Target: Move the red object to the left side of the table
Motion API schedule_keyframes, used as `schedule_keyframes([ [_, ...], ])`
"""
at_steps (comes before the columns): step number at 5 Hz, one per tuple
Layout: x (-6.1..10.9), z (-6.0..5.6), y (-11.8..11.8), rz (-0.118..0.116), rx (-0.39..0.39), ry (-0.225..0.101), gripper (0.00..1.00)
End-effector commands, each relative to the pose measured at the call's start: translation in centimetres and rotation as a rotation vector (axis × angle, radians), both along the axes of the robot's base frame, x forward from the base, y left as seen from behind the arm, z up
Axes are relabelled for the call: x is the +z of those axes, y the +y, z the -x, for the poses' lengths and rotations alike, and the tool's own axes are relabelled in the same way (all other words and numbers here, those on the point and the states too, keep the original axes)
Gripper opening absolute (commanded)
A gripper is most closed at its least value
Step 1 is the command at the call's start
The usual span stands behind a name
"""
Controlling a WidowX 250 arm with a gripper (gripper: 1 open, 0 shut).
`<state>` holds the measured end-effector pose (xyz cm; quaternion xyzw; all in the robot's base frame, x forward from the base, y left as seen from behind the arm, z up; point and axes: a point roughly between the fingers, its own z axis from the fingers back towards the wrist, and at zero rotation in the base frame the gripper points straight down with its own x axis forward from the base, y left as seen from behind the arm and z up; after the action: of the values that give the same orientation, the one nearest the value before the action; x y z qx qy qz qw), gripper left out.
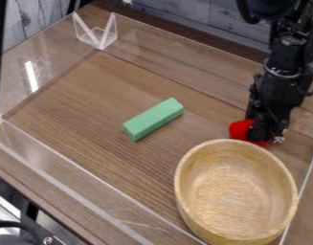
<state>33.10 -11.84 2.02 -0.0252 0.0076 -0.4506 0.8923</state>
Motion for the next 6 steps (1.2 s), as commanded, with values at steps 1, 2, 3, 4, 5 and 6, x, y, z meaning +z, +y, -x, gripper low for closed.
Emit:
schedule_keyframes([
  [1, -1.2, 0.6, -0.2, 0.014, -0.007, 0.022, 0.00],
  [2, 0.3, 0.6, 0.3, 0.002, 0.049, 0.006, 0.00],
  [3, 1.7, 0.7, 0.9, -0.010, 0.094, -0.011, 0.00],
  [4, 2.7, 0.7, 1.6, -0.019, 0.149, -0.021, 0.00],
  [5, 3.8, 0.7, 2.6, -0.031, 0.205, -0.035, 0.00],
  [6, 5.0, 0.7, 3.4, -0.042, 0.267, -0.050, 0.00],
])
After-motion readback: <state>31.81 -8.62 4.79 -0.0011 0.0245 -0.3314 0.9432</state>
